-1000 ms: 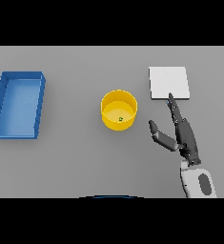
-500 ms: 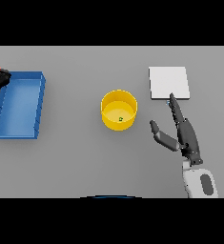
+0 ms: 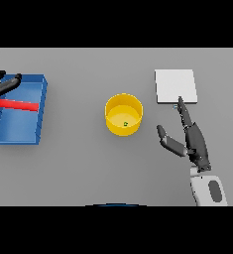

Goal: Pick up the red beaker and tilt it to pour out 1 green nut into yellow bowl. Pick up the yellow bowl and place it on the metallic measuring scale.

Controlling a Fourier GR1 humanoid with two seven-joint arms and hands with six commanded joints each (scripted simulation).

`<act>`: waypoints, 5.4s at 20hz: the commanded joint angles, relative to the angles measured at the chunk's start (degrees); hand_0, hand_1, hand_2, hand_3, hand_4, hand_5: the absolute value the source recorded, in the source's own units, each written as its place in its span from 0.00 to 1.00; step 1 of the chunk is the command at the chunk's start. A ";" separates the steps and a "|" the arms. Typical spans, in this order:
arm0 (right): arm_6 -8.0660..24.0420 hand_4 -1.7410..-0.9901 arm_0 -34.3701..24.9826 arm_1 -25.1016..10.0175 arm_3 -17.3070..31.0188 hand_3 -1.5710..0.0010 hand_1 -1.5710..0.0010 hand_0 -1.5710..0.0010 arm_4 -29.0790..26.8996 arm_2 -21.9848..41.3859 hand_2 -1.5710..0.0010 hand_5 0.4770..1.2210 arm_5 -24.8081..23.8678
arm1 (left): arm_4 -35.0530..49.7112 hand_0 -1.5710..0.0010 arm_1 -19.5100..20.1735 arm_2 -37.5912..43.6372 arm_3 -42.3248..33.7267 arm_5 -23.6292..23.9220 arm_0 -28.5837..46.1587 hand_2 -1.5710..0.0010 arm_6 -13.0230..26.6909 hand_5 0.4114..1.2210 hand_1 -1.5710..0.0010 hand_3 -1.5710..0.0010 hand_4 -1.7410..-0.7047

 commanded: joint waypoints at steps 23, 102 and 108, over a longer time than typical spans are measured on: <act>-0.42 0.77 -28.19 -18.54 12.36 1.00 1.00 1.00 31.64 21.86 1.00 0.22 16.08 | 0.97 1.00 -2.12 0.90 -3.20 3.42 1.01 1.00 -5.18 0.35 1.00 1.00 0.90; -1.83 0.00 -53.97 -22.06 58.77 0.10 0.00 0.00 34.32 18.79 0.12 1.00 14.14 | 3.10 1.00 -1.57 1.51 -7.13 1.40 1.95 1.00 0.03 0.47 1.00 1.00 0.86; -2.25 0.14 -53.93 -22.42 59.47 0.39 0.18 0.06 33.70 18.49 0.25 0.90 15.04 | 3.16 1.00 -1.01 1.55 -7.14 0.80 2.04 1.00 -0.11 0.45 1.00 1.00 0.87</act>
